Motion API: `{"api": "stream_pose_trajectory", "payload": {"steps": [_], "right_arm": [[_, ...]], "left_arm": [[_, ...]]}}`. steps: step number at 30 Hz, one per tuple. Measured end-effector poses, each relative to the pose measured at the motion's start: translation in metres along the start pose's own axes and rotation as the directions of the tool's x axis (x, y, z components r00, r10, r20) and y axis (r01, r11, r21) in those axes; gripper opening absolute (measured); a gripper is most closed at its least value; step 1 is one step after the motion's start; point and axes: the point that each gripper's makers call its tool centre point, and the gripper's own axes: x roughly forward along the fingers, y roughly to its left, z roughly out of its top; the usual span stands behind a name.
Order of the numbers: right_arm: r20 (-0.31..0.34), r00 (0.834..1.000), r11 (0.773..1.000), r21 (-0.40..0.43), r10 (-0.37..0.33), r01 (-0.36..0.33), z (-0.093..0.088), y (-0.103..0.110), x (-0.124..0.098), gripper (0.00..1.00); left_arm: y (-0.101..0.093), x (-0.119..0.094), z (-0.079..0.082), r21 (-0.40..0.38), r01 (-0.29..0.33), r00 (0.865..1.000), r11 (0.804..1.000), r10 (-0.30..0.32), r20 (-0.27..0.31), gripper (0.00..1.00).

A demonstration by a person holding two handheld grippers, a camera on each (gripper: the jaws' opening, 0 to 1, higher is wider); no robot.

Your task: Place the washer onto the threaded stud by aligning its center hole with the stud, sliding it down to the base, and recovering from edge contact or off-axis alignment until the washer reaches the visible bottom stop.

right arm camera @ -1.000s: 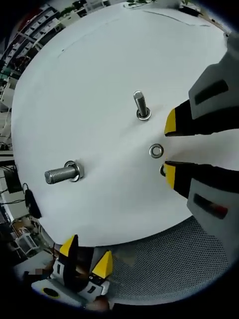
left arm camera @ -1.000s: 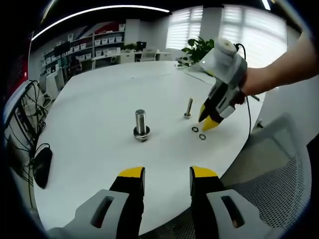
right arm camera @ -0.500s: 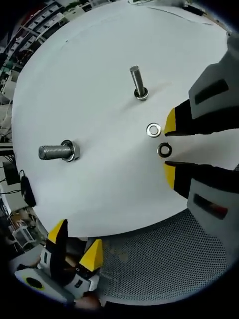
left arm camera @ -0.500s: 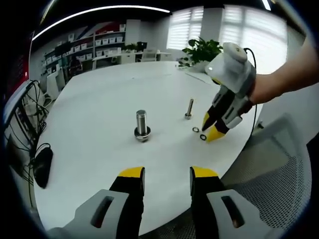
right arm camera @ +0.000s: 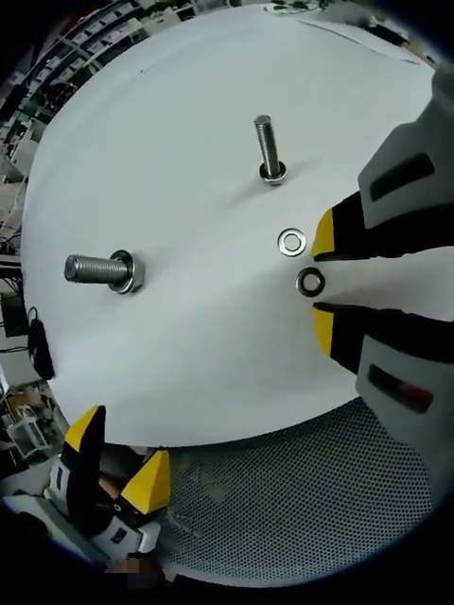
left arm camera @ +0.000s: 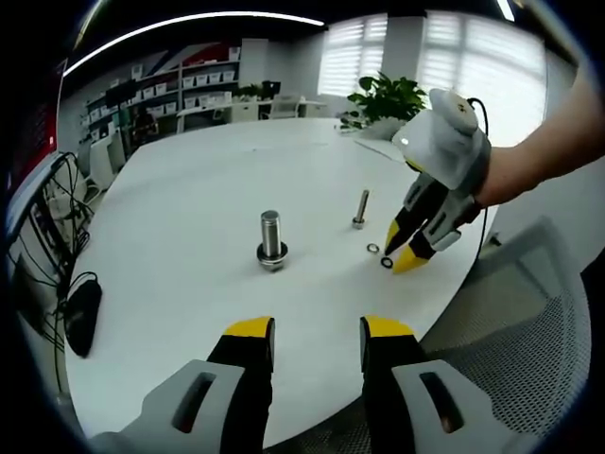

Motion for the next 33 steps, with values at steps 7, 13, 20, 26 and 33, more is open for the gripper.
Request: {"api": "stream_pose_trajectory", "payload": {"steps": [7,13,20,26,33], "right_arm": [[-0.01,1.0,1.0,-0.02,0.001,-0.001,0.002,0.0011,0.0019,0.21],[-0.04,0.999,1.0,-0.03,0.004,-0.005,0.0033,0.0019,0.0026,0.18],[-0.146,0.989,0.998,-0.062,0.006,-0.015,0.0042,0.0017,0.0036,0.16],[-0.262,0.965,0.997,-0.073,-0.012,-0.008,0.0031,0.0006,0.0049,0.16],[-0.333,0.942,0.996,-0.092,-0.048,0.018,0.0041,0.001,0.0063,0.16]], "left_arm": [[-0.0002,-0.0009,0.0,0.0,-0.002,1.0,1.0,0.002,0.001,0.34],[0.0005,-0.0002,-0.0005,-0.001,-0.004,1.0,1.0,0.004,0.002,0.34],[0.0009,-0.0002,-0.0006,-0.003,-0.005,1.0,1.0,0.005,0.001,0.34],[0.0001,0.0005,-0.0009,0.0,-0.001,1.0,1.0,0.001,-0.004,0.34],[-0.0012,0.0007,-0.0014,0.003,0.005,1.0,1.0,-0.005,-0.009,0.34]]}}
